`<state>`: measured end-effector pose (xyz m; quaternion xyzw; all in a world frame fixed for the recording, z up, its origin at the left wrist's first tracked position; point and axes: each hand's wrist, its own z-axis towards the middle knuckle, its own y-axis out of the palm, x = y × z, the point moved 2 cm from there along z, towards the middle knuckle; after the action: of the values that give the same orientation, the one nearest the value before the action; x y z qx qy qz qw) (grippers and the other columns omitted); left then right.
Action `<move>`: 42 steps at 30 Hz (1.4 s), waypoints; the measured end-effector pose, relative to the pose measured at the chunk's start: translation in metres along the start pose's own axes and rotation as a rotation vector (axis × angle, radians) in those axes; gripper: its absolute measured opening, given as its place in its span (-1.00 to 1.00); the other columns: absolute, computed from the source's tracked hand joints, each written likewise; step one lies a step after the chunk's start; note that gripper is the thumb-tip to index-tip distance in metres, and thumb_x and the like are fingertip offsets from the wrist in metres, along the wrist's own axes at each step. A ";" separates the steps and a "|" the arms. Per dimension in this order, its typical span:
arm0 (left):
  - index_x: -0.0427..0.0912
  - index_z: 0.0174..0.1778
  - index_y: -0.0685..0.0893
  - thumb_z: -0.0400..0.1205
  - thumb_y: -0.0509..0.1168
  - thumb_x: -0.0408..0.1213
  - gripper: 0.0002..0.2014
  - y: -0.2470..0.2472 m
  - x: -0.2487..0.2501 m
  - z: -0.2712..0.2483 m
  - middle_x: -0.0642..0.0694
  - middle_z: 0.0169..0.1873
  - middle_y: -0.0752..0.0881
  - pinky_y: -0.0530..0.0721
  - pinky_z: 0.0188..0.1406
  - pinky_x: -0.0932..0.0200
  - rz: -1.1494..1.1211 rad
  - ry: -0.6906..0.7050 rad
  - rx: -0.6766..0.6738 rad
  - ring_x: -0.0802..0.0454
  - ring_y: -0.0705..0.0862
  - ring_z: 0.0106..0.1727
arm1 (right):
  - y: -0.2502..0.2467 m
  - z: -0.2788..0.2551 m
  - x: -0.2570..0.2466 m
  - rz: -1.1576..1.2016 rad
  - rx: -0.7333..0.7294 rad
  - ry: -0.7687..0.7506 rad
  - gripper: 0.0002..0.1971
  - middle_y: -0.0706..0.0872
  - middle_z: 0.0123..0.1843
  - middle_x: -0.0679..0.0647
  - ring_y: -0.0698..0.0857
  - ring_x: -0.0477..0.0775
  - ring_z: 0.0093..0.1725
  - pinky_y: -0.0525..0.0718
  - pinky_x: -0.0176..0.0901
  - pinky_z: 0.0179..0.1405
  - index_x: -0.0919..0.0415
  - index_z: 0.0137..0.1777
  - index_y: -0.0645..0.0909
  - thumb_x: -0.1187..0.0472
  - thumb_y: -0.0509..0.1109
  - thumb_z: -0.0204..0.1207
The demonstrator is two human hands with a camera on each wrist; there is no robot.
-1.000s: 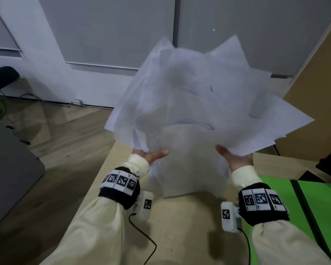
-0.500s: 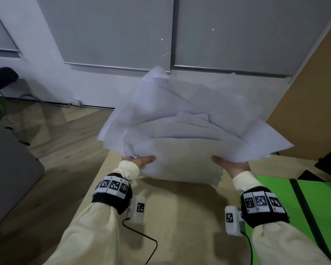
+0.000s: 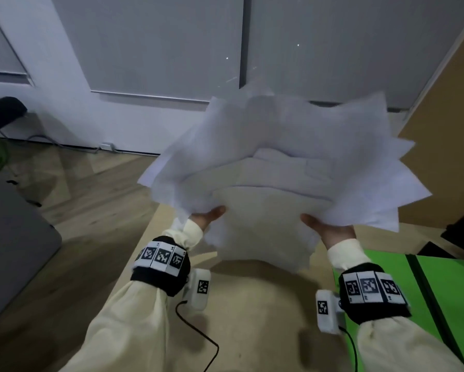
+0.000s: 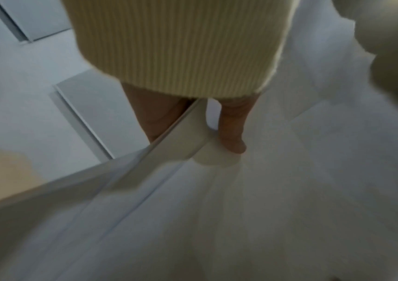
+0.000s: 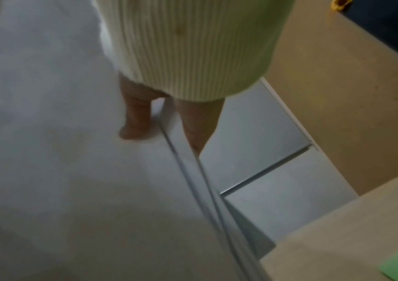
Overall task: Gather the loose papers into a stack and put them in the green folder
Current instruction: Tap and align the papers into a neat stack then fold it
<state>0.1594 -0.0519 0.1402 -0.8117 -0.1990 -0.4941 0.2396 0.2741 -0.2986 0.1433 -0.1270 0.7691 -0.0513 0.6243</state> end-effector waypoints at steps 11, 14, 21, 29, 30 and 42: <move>-0.28 0.20 0.62 0.54 0.40 -0.25 -0.66 -0.005 -0.016 0.006 -0.17 0.11 0.67 0.57 0.10 0.43 0.113 0.064 0.017 -0.07 0.54 0.24 | -0.007 -0.002 0.001 -0.165 -0.087 0.063 -0.40 0.65 0.35 0.19 0.60 0.07 0.28 0.36 -0.31 0.25 0.29 0.35 0.55 0.15 0.59 0.32; -0.33 0.40 0.52 0.25 0.53 0.09 -0.14 -0.001 -0.023 0.005 -0.26 0.37 0.59 0.39 0.52 -0.05 0.140 0.121 0.017 -0.20 0.49 0.43 | -0.001 -0.001 0.004 -0.209 -0.132 0.138 -0.36 0.55 0.46 0.20 0.48 0.09 0.48 0.31 -0.31 0.37 0.32 0.44 0.45 0.14 0.53 0.40; -0.38 0.45 0.43 0.56 0.37 -0.32 -0.46 -0.003 -0.006 0.006 -0.29 0.42 0.53 0.39 0.35 0.16 0.071 0.099 0.003 -0.17 0.48 0.45 | -0.003 0.002 -0.008 -0.146 -0.052 0.094 -0.31 0.70 0.28 0.24 0.66 0.08 0.14 0.51 -0.18 0.17 0.32 0.28 0.61 0.05 0.68 0.14; -0.49 0.39 0.47 0.53 0.37 -0.47 -0.50 -0.003 -0.025 0.006 -0.39 0.41 0.52 0.42 0.40 0.10 0.109 -0.052 -0.078 -0.24 0.48 0.47 | -0.005 0.004 0.001 -0.122 -0.094 0.125 -0.36 0.73 -0.04 0.09 0.69 0.05 -0.05 0.64 -0.24 0.04 0.25 -0.02 0.69 -0.02 0.75 -0.10; -0.48 0.41 0.44 0.55 0.35 -0.47 -0.50 0.000 -0.024 0.003 -0.39 0.41 0.52 0.41 0.39 0.08 0.097 -0.062 -0.073 -0.24 0.48 0.47 | -0.004 0.001 -0.001 -0.076 -0.078 0.123 -0.62 0.72 -0.10 0.09 0.67 0.05 -0.16 0.65 -0.33 -0.11 0.21 -0.14 0.67 0.16 0.71 0.10; -0.06 0.14 0.56 -0.15 0.48 0.44 0.00 -0.003 0.005 -0.053 0.33 -0.21 0.77 0.62 -0.02 0.47 -0.081 0.268 -0.069 0.50 0.73 -0.11 | 0.002 -0.011 -0.018 0.142 0.094 0.024 -0.71 0.69 0.04 0.14 0.66 0.06 0.06 0.50 -0.24 0.14 0.29 0.01 0.69 0.25 0.60 0.31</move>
<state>0.1227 -0.0798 0.1663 -0.7374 -0.1806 -0.6139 0.2161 0.2668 -0.2930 0.1624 -0.0419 0.7803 -0.0446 0.6224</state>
